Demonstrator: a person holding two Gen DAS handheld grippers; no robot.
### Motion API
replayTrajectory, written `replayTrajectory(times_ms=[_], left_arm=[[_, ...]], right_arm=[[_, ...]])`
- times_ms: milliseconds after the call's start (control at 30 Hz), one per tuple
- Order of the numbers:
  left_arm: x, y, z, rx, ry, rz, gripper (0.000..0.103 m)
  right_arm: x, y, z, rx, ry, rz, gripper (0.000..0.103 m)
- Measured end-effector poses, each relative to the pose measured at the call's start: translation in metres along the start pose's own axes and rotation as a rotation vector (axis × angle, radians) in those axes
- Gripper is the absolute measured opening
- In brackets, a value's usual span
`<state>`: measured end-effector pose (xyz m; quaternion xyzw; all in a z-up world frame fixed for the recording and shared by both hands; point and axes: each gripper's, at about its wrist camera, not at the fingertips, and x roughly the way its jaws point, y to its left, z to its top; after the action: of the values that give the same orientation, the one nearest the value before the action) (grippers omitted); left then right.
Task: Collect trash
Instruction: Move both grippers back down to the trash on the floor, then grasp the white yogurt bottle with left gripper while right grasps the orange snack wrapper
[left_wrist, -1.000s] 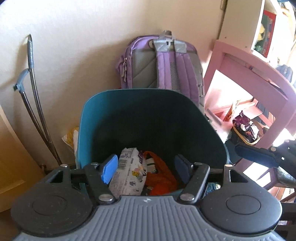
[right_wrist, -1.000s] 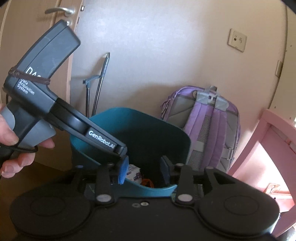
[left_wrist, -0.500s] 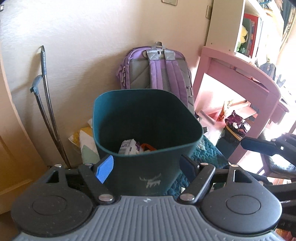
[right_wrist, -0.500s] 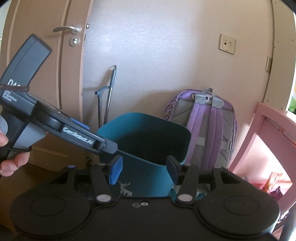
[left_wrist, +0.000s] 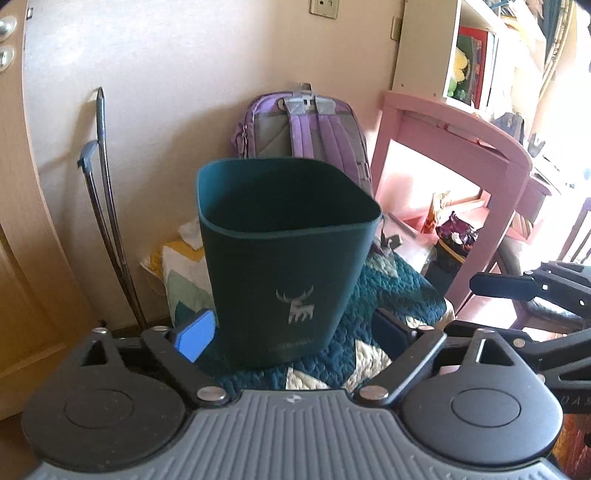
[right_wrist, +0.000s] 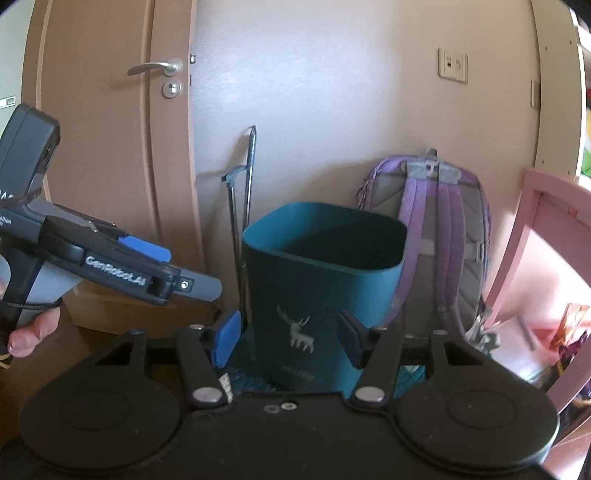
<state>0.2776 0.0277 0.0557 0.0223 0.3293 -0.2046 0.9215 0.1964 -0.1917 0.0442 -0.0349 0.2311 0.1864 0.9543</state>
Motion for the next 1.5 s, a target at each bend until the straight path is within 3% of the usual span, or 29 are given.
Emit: replayTrajectory(times_ms=[33, 200, 367, 500, 600, 767, 867, 967, 1100, 1267, 1500], left_arm=[[0.0, 0.002, -0.006, -0.005, 0.002, -0.005, 0.102], [0.008, 0.017, -0.046, -0.001, 0.018, -0.048, 0.102], [0.034, 0.037, -0.097, 0.044, 0.087, -0.065, 0.102], [0.068, 0.055, -0.138, 0.06, 0.199, -0.092, 0.102], [0.094, 0.055, -0.17, 0.13, 0.264, -0.093, 0.102], [0.144, 0.041, -0.218, 0.221, 0.371, -0.066, 0.102], [0.183, 0.036, -0.244, 0.18, 0.457, -0.037, 0.102], [0.229, 0.031, -0.277, 0.136, 0.571, 0.026, 0.102], [0.28, 0.029, -0.319, 0.059, 0.719, 0.069, 0.102], [0.332, 0.017, -0.363, 0.162, 0.78, 0.089, 0.102], [0.387, 0.012, -0.415, 0.154, 0.898, 0.07, 0.101]], right_arm=[[0.0, 0.001, -0.005, 0.007, 0.006, 0.007, 0.057], [0.009, 0.004, -0.035, 0.061, 0.052, 0.036, 0.058], [0.028, 0.005, -0.081, 0.108, 0.053, 0.004, 0.058], [0.06, 0.003, -0.122, 0.17, 0.168, 0.01, 0.058], [0.092, -0.003, -0.156, 0.244, 0.285, 0.065, 0.058], [0.146, -0.012, -0.212, 0.257, 0.491, -0.055, 0.058], [0.178, -0.018, -0.252, 0.256, 0.577, -0.097, 0.058], [0.212, -0.029, -0.297, 0.335, 0.688, -0.105, 0.058], [0.249, -0.045, -0.345, 0.375, 0.783, -0.133, 0.058], [0.288, -0.065, -0.396, 0.435, 0.875, -0.145, 0.058], [0.325, -0.07, -0.451, 0.399, 1.013, -0.102, 0.058]])
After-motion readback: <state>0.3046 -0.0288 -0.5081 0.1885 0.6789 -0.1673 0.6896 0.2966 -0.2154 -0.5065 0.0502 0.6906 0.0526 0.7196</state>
